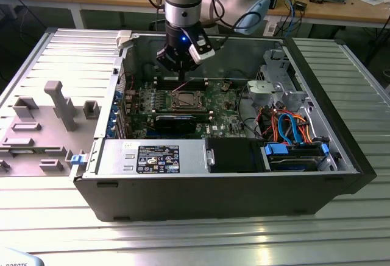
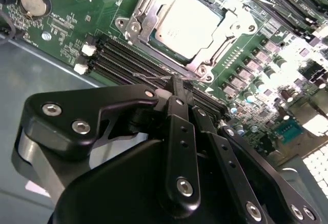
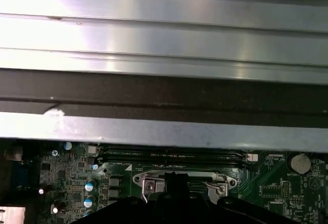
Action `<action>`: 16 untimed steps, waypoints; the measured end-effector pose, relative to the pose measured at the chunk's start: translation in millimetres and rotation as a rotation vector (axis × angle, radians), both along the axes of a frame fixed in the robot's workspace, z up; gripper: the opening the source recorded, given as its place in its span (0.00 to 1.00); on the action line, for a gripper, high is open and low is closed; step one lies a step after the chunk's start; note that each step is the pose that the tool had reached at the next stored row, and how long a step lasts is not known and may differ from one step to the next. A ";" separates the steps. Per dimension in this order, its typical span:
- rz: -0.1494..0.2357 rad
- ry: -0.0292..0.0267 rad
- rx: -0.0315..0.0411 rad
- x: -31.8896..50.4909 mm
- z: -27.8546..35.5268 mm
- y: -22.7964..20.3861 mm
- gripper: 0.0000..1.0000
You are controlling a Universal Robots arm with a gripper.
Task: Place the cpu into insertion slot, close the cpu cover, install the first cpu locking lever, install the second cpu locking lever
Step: 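Install the first cpu locking lever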
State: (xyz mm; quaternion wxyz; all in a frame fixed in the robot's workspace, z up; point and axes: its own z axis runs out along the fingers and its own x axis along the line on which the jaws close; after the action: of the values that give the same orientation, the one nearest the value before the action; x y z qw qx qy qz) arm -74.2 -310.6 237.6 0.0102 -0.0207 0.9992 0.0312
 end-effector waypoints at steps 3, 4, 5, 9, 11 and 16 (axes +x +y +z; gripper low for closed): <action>-0.012 0.0000 -0.0007 2.3 -2.0 0.6 0.11; -0.012 0.0000 -0.0006 3.2 -2.8 0.6 0.11; -0.012 0.0001 -0.0006 3.7 -3.2 0.7 0.11; -0.012 -0.0001 -0.0005 5.7 -4.4 1.7 0.11; -0.011 0.0000 -0.0006 6.1 -4.9 2.5 0.11; -0.011 0.0000 -0.0005 9.6 -6.6 3.3 0.11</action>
State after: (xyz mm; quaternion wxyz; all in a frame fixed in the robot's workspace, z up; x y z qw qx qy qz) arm -64.6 -307.2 231.0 0.0103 -0.0150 0.9994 0.0309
